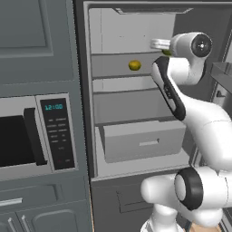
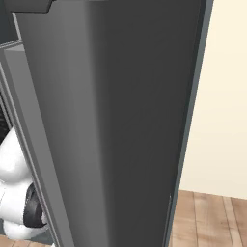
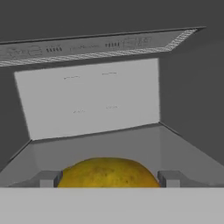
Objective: Place the condiment bottle and mustard from the counter to the top shelf of the fridge. If the existing items in the fridge are on the top shelf, move them to other shelves.
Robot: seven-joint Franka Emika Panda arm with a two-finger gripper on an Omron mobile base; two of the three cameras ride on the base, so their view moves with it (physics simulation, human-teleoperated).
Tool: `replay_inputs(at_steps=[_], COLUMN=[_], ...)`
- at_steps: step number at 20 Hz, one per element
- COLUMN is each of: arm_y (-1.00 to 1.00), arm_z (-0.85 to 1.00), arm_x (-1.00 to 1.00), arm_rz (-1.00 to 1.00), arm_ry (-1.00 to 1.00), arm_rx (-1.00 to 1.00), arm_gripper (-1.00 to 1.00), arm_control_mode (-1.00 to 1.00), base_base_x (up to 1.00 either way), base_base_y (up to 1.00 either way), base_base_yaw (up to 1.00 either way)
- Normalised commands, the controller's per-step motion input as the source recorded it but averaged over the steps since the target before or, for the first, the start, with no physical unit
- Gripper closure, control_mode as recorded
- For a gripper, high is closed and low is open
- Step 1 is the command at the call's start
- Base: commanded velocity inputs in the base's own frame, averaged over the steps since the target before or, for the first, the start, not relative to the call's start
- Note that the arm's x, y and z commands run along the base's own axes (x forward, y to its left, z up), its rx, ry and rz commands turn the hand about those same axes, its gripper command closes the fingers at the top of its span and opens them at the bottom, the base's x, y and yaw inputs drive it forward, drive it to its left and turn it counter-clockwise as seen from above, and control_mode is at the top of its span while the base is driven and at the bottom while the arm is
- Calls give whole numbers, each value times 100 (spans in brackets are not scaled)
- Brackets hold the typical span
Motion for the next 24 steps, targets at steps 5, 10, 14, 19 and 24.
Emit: replay_inputs(at_steps=[5, 10, 14, 19, 24], arm_y=[0, 3, 13, 57, 38], arm_z=[-57, -100, -96, -54, -13], arm_x=[-100, -100, -100, -9, 84], arm_rz=[2, 7, 8, 1, 0], arm_ry=[-7, 0, 5, 46, 44], arm_rx=[-9, -14, -12, -18, -16], arm_gripper=[100, 100, 100, 100, 100], arm_control_mode=[-100, -100, -100, -100, -100], base_base_x=[0, 0, 0, 0, 0], base_base_y=[0, 0, 0, 0, 0], base_base_yaw=[0, 0, 0, 0, 0])
